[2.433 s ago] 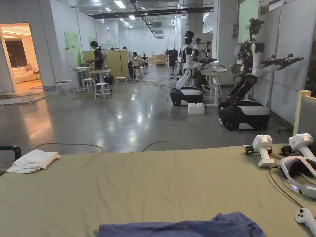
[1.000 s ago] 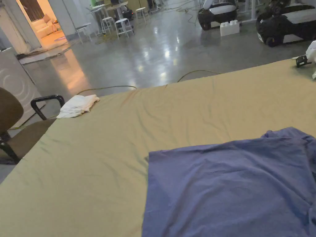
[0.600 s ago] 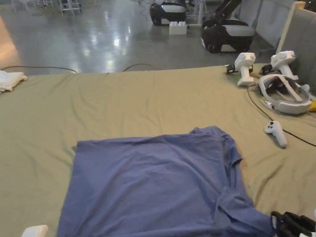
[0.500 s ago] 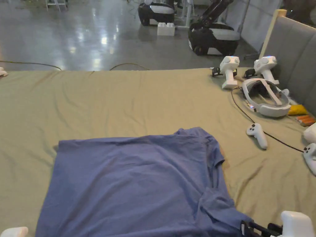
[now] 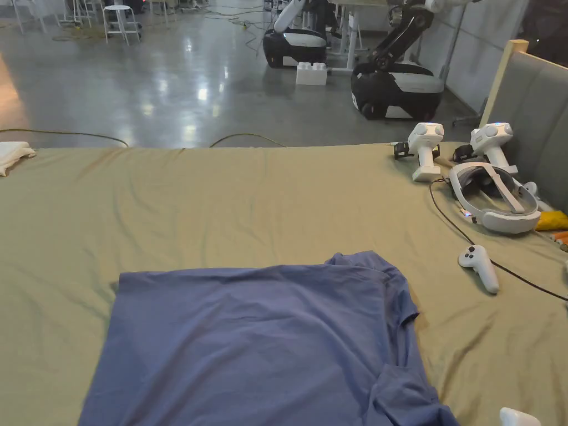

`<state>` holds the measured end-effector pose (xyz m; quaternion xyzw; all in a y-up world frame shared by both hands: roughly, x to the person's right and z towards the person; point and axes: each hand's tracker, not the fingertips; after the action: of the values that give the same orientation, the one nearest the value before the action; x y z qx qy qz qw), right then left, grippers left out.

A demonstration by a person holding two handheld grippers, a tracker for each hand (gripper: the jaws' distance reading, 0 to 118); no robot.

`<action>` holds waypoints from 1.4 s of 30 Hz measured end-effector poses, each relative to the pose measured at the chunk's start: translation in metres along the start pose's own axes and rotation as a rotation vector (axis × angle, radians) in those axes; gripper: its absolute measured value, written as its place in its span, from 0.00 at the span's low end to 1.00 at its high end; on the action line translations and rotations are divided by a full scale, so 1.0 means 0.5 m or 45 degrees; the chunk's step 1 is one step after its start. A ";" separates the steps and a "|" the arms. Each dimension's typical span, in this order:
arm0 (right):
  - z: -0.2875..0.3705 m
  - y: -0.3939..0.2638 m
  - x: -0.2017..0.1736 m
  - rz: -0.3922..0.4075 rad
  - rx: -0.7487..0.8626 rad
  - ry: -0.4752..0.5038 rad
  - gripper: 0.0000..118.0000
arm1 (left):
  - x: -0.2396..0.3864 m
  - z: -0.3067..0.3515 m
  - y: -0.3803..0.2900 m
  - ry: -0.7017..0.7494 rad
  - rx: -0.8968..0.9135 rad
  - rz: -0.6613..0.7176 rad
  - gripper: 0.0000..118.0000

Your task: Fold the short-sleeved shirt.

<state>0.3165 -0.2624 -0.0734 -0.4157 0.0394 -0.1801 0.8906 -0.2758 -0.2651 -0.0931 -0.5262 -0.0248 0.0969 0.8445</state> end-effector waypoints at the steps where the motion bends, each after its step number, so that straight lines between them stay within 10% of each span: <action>1: 0.012 0.001 -0.007 0.020 0.020 -0.011 0.08 | 0.001 0.006 -0.003 -0.002 0.017 -0.003 0.07; 9: 0.057 0.119 -0.075 0.055 0.151 0.007 0.07 | -0.017 0.127 0.100 -0.169 0.322 0.180 0.07; 13: -0.024 0.243 -0.101 -0.088 0.127 -0.067 0.07 | -0.004 0.088 0.236 -0.150 0.328 0.155 0.07; 22: -0.237 0.396 -0.151 -0.046 0.014 -0.201 0.07 | 0.034 -0.084 0.447 -0.035 0.238 0.209 0.07; 26: -0.286 0.398 -0.135 -0.003 0.000 -0.238 0.27 | 0.029 -0.125 0.444 -0.003 0.167 0.236 0.36; 28: -0.275 0.391 -0.128 0.027 -0.014 -0.216 0.64 | 0.024 -0.105 0.426 0.016 0.198 0.234 0.85; 29: -0.259 0.388 -0.126 0.048 0.013 -0.195 0.61 | 0.020 -0.080 0.414 0.004 0.258 0.230 0.90; 37: 0.045 0.292 -0.194 0.130 0.399 0.041 0.61 | 0.097 0.281 0.235 0.100 0.939 -0.160 0.89; 42: 0.225 0.176 -0.276 0.255 0.691 0.202 0.59 | 0.161 0.458 0.096 -0.022 1.232 -0.108 0.89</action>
<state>0.2380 -0.0802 -0.0776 -0.1411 0.1001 -0.1271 0.9767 -0.2362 -0.0270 -0.0388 -0.0707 -0.0053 0.0673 0.9952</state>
